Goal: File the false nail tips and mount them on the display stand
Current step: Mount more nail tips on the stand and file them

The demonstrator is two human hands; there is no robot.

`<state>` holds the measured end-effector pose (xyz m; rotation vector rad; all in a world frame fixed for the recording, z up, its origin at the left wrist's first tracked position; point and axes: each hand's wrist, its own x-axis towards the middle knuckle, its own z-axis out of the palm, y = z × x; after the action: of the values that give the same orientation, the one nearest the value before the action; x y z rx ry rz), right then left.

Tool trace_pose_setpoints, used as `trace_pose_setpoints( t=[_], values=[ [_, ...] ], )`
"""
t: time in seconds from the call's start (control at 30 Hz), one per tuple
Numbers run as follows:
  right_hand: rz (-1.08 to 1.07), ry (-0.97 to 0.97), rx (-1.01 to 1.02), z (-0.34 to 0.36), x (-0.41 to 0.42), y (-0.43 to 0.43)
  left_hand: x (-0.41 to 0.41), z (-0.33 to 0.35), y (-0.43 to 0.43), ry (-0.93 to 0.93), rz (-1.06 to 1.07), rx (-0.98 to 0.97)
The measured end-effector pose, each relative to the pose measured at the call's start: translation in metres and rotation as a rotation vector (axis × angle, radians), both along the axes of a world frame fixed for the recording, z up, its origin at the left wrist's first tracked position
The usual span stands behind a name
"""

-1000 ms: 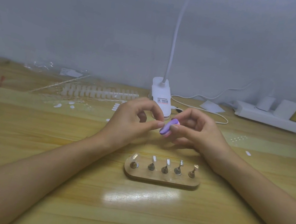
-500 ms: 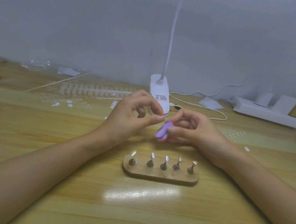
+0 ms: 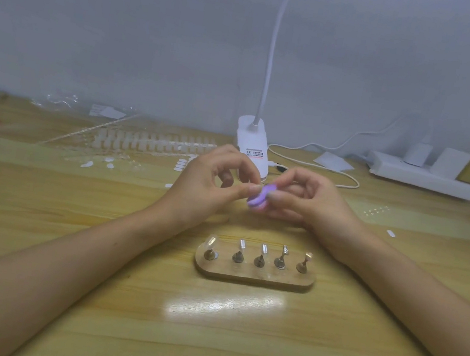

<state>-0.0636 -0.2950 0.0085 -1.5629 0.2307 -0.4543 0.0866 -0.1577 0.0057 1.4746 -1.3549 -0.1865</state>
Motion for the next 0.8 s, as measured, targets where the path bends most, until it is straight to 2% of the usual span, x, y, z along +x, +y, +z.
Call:
trace_pose_setpoints(
  t=[0.07, 0.17, 0.3, 0.4, 0.53, 0.63, 0.73, 0.8],
  values=[
    [-0.062, -0.04, 0.049, 0.0002, -0.001, -0.0026, 0.0003, -0.0002, -0.0004, 0.003, 0.002, 0.004],
    [0.051, 0.053, -0.037, 0.0023, -0.0009, 0.0, 0.0004, -0.0002, 0.0, 0.0, -0.005, 0.007],
    [-0.092, -0.019, 0.043, 0.0021, 0.0, -0.0023, -0.0007, 0.0, 0.0003, 0.008, -0.016, 0.032],
    [0.054, 0.105, -0.107, 0.0029, -0.0009, 0.0029, -0.0006, 0.0003, 0.0003, -0.002, -0.01, 0.017],
    [-0.102, -0.015, 0.046, 0.0026, -0.0013, -0.0016, -0.0011, 0.0005, 0.0006, -0.016, -0.025, 0.023],
    [0.028, 0.081, -0.084, 0.0021, -0.0006, 0.0023, -0.0017, 0.0012, 0.0008, -0.016, -0.021, 0.01],
    [-0.092, -0.011, 0.012, 0.0012, -0.0003, 0.0006, -0.0022, 0.002, 0.0007, -0.012, -0.023, 0.018],
    [-0.022, 0.013, -0.01, 0.0014, -0.0006, 0.001, -0.0024, 0.002, 0.001, -0.005, -0.016, 0.012]
  ],
)
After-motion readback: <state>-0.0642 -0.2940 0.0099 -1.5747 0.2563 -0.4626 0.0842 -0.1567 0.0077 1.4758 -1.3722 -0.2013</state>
